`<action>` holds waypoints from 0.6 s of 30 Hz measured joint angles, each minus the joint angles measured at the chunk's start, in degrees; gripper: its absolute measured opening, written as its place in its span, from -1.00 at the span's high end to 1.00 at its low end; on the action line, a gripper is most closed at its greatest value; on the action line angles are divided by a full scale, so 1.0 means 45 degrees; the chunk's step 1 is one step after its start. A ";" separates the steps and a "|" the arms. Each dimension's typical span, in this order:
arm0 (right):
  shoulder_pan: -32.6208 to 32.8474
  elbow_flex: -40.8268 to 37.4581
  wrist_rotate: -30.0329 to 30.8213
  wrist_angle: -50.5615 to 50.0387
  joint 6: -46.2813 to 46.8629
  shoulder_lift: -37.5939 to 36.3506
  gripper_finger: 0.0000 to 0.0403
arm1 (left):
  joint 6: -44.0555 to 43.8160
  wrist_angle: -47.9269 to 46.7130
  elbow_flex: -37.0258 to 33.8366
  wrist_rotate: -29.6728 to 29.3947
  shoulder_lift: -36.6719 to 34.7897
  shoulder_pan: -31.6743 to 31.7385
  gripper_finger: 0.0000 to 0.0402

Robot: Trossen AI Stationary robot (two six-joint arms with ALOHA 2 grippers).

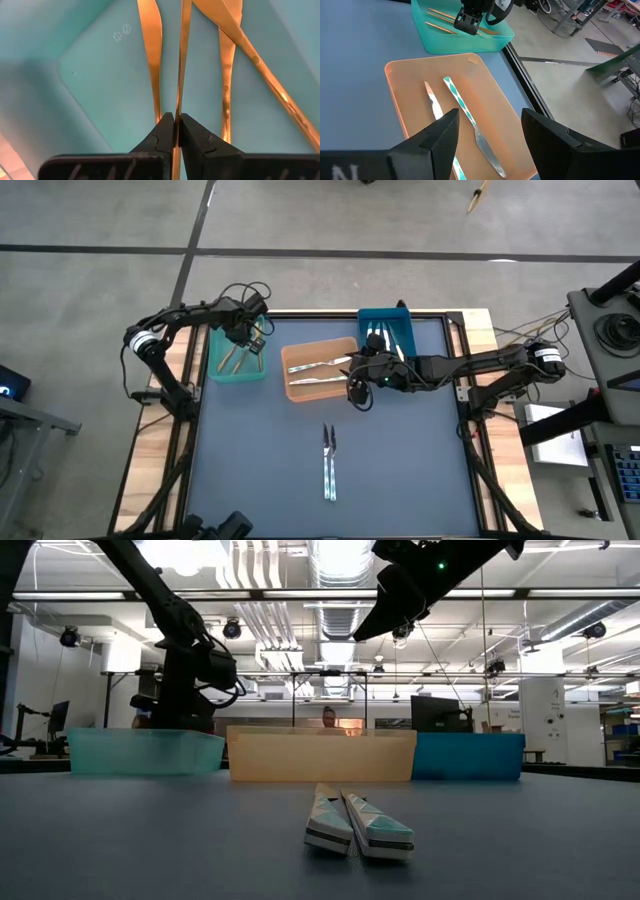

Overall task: Sort silverware by color (type)
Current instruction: Put the gold knife into the green bin

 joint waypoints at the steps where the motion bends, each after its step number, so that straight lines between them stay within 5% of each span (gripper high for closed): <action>1: 0.0000 0.0000 0.0000 -0.0005 0.0000 0.0000 -0.02 | 0.0000 0.0003 -0.0004 0.0000 0.0013 0.0000 1.00; 18: 0.0000 0.0000 0.0000 0.0022 -0.0005 0.0000 -0.02 | 0.0000 0.0099 -0.0021 0.0000 0.0017 0.0000 1.00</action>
